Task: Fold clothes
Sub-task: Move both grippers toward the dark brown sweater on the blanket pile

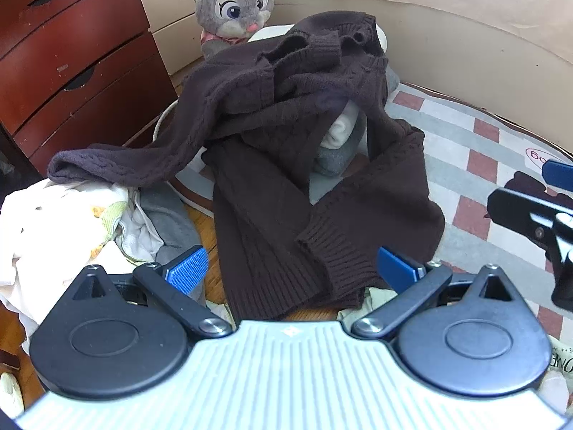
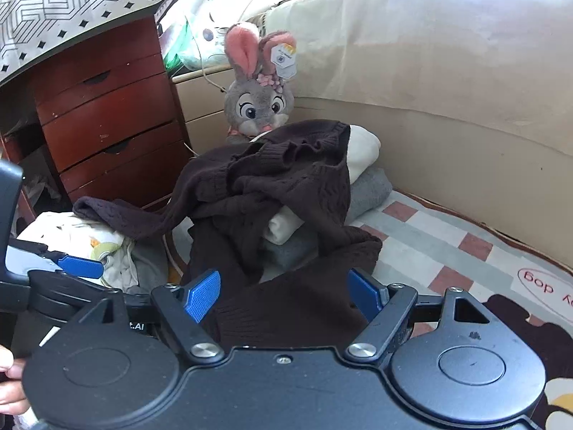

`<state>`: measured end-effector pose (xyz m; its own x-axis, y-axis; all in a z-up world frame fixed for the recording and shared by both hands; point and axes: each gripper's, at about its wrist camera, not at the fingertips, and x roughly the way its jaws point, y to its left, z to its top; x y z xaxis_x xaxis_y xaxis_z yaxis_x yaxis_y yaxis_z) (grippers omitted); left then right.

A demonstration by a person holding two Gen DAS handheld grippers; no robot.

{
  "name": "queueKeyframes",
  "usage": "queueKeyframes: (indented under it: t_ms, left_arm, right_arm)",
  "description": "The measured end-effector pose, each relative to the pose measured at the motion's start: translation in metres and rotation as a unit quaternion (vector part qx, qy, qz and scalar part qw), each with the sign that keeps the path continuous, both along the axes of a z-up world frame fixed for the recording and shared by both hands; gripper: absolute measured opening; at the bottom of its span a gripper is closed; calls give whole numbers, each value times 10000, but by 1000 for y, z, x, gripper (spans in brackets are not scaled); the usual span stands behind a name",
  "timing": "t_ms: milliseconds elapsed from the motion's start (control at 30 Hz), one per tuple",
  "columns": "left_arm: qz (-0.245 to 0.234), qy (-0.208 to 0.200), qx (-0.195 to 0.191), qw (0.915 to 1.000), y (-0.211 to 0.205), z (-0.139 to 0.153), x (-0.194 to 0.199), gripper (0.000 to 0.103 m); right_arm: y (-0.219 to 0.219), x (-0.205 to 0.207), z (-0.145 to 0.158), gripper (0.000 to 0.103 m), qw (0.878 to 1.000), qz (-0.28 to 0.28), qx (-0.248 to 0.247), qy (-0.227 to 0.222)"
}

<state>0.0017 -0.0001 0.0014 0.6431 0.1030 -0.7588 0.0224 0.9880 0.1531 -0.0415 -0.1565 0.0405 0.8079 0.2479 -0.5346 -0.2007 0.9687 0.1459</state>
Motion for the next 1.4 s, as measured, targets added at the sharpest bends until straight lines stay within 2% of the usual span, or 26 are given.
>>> queueKeyframes:
  t_ms: [133, 300, 533, 833, 967, 1133, 1400]
  left_arm:
    - [17, -105, -33, 9999, 0, 3, 0, 103]
    - [46, -25, -44, 10000, 0, -4, 0, 103]
    - [106, 155, -191, 9996, 1, 2, 9, 103]
    - [106, 247, -398, 9988, 5, -2, 9, 103]
    - [81, 266, -399, 9988, 6, -3, 9, 103]
    - [29, 302, -427, 9986, 6, -3, 10, 103]
    - [27, 343, -418, 9985, 8, -3, 10, 103]
  right_arm:
    - [2, 0, 0, 82, 10000, -53, 46, -25]
    - [-4, 1, -1, 82, 9997, -81, 234, 23]
    - [-2, 0, 3, 82, 9999, -111, 90, -16]
    - [-8, 2, 8, 82, 9973, -59, 713, 141]
    - [-9, 3, 7, 82, 9978, -116, 628, 164]
    - [-13, 7, 0, 82, 9946, -177, 910, 456]
    - [-16, 11, -1, 82, 9940, -301, 918, 521]
